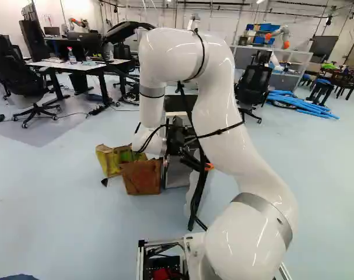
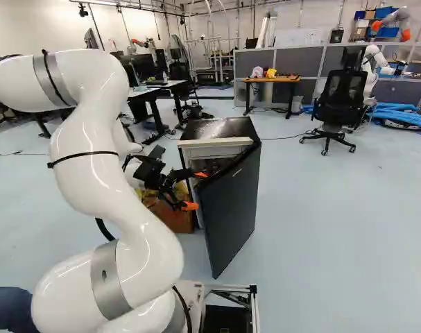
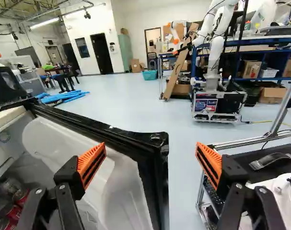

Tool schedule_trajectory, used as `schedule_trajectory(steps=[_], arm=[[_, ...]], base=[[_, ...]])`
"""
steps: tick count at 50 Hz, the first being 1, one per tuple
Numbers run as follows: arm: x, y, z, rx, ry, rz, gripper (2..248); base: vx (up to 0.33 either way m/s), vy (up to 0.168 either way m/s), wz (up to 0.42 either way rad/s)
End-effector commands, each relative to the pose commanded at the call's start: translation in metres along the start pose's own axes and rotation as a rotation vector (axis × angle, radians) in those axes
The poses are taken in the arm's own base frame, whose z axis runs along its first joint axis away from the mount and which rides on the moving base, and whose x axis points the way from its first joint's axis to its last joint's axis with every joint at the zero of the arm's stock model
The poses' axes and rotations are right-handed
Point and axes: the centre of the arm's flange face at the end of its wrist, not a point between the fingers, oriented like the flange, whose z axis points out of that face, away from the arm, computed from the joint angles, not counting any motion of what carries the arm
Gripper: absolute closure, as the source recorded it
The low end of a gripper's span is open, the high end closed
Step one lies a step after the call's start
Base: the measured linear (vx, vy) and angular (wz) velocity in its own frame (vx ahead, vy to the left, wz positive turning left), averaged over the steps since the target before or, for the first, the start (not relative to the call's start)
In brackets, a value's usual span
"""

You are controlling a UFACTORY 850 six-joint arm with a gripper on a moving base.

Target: Grab a drink from the fridge

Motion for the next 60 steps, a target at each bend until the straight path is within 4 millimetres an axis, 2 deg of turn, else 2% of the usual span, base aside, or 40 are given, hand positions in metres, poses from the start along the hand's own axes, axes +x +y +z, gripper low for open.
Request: schedule_trajectory(steps=[60], arm=[[0.016,-0.062,0.084,-0.296,-0.011,0.103,3]], base=[[0.0,0.0,0.0]])
